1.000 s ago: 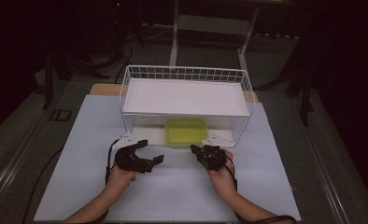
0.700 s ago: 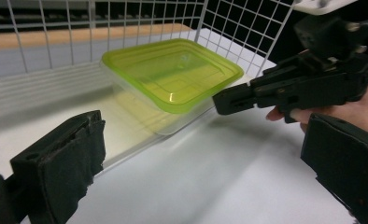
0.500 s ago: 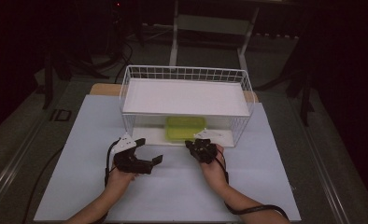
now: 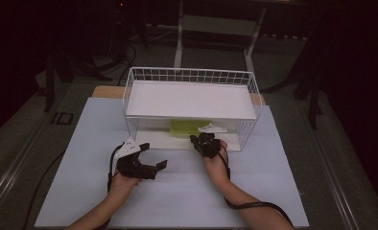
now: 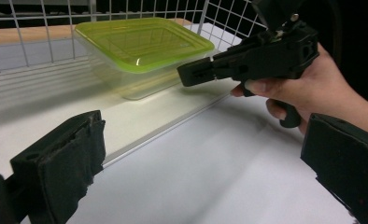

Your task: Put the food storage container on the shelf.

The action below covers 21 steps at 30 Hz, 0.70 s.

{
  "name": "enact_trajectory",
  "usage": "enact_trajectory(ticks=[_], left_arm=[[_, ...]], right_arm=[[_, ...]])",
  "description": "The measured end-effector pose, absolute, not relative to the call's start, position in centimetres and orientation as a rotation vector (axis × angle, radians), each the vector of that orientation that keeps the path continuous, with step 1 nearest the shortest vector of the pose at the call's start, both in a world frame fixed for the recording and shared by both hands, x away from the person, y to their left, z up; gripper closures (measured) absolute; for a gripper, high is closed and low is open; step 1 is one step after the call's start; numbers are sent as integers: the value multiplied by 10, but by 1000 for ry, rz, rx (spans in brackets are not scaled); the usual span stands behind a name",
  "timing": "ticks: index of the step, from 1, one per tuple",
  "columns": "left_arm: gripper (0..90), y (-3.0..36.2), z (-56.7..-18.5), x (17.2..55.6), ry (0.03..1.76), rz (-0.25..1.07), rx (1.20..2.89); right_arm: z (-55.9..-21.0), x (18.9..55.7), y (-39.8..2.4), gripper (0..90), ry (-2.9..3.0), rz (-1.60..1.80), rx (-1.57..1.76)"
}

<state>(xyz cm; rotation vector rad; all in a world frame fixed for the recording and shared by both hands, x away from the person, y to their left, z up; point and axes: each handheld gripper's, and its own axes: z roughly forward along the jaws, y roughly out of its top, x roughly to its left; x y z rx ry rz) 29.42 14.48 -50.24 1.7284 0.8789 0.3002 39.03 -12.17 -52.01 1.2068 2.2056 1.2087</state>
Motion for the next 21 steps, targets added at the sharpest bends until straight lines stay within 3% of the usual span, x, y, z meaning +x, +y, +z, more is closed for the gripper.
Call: enact_trajectory(ticks=[12,21], left_arm=[[5,142,-506,295,862,282,1740],[5,138,-506,294,848,293,1756]], right_arm=[[-523,400,-115,883,2213,1187,1206],[-510,386,-120,875,2215,1239,1183]])
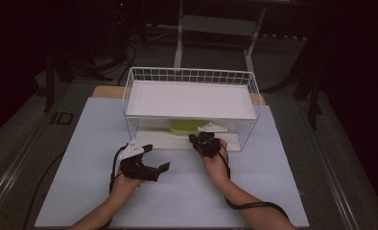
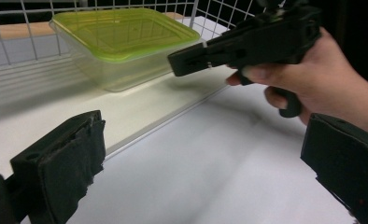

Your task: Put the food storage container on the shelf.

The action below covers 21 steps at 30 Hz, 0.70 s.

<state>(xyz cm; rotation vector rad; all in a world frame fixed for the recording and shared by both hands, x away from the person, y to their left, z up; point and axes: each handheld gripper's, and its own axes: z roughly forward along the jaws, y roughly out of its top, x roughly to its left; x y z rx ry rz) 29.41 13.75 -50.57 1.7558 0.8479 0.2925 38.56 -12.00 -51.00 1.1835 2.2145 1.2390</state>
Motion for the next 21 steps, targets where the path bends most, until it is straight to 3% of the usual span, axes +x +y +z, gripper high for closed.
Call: enact_trajectory(ticks=[9,10,11,12,13,14,17,18,21], left_arm=[[5,140,-497,296,829,319,1755],[5,140,-495,296,823,318,1754],[5,140,-495,296,823,318,1754],[5,138,-493,295,813,315,1752],[5,138,-493,295,813,315,1752],[5,136,-492,295,789,310,1757],[5,134,-489,296,760,275,1750],[5,131,-485,295,718,255,1757],[5,129,-481,293,675,252,1768]], right_arm=[[-495,355,-127,783,2233,1284,1121],[-491,349,-129,687,2241,1311,1121],[-491,349,-129,687,2241,1311,1121],[-488,342,-130,568,2259,1328,1093],[-488,342,-130,568,2259,1328,1093],[-485,336,-130,491,2259,1338,1068],[-482,332,-131,432,2257,1357,1057],[-480,329,-133,353,2257,1376,1056],[-478,324,-136,281,2247,1417,1055]])
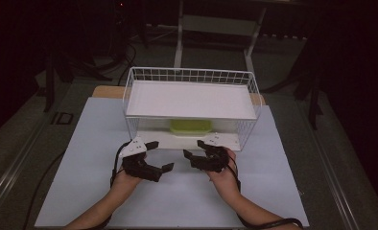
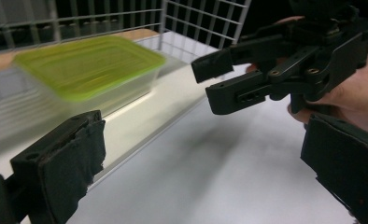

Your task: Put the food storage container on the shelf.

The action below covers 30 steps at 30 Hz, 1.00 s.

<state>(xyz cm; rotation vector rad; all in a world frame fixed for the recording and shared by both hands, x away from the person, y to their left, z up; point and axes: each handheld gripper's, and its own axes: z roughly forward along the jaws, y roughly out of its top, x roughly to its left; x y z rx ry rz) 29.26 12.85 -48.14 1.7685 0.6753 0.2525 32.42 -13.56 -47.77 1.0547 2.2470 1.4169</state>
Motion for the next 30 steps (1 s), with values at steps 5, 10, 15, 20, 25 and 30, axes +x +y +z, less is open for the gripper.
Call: enact_trajectory(ticks=[5,10,15,20,25,30], left_arm=[[5,121,-474,287,619,243,1794],[5,122,-469,284,618,212,1768],[4,124,-467,277,610,201,1770],[5,128,-466,270,596,187,1773],[5,136,-467,261,589,174,1779],[5,143,-470,253,588,171,1791]], right_arm=[[-474,315,-142,135,2295,1465,1021],[-470,311,-148,142,2314,1484,1002],[-467,303,-155,145,2321,1481,994],[-465,295,-160,145,2324,1463,956],[-464,284,-171,146,2323,1475,941],[-464,279,-180,145,2326,1486,945]])
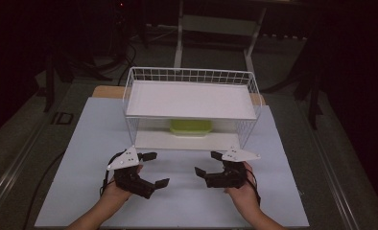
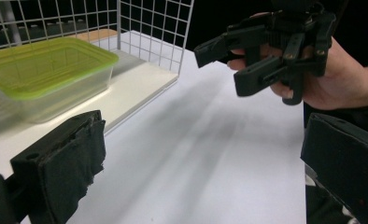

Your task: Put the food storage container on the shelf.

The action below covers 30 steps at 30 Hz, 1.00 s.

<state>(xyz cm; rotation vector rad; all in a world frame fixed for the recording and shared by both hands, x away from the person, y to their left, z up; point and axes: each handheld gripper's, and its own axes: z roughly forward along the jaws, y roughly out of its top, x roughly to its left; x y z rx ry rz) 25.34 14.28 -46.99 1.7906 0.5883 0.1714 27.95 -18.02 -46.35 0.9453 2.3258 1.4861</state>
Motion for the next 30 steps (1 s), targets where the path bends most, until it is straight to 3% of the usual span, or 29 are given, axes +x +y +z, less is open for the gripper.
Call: enact_trajectory(ticks=[30], left_arm=[[4,171,-488,232,575,177,1858]], right_arm=[[-481,257,-234,145,2384,1480,866]])
